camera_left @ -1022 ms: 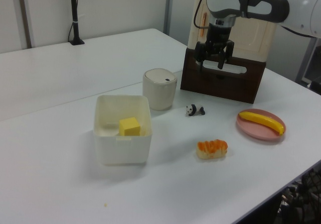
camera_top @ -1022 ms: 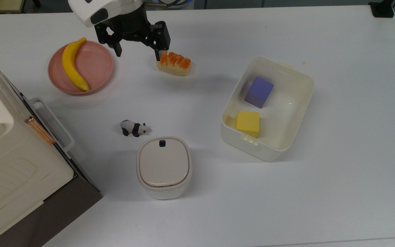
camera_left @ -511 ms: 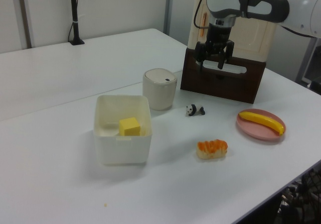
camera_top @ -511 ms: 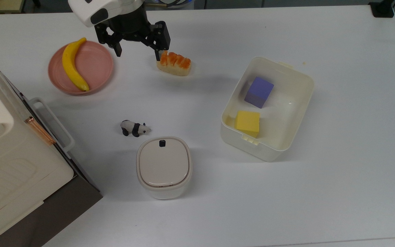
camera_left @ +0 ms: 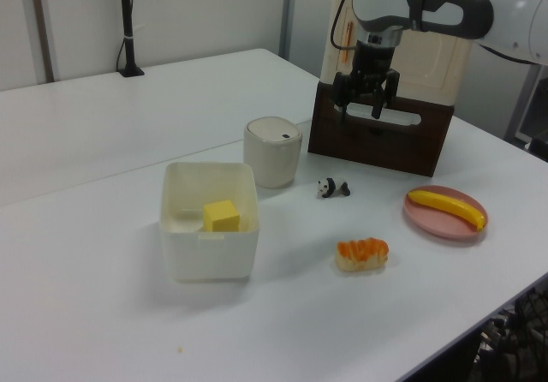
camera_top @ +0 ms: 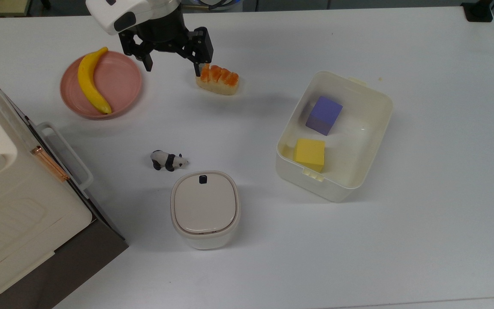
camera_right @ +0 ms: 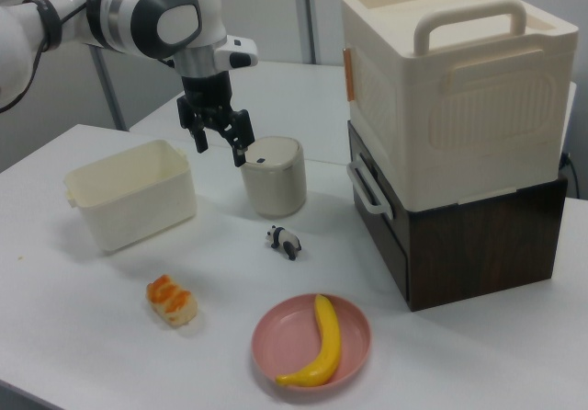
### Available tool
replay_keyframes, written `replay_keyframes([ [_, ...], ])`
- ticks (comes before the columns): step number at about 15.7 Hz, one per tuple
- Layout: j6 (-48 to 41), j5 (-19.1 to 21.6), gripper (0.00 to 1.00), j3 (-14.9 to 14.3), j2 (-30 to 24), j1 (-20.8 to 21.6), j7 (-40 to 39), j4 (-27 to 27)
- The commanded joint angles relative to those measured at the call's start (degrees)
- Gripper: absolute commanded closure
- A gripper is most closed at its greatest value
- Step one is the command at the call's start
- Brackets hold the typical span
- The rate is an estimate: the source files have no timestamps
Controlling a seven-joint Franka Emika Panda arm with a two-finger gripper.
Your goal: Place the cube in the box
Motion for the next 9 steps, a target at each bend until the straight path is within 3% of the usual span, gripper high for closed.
replay_keyframes([
  [1, -1.27, -0.84, 0.0, -0.03, -1.4, 0.05, -1.09, -1.12],
  [9, -1.27, -0.75, 0.0, -0.12, -1.4, -0.03, -1.88, -1.12],
])
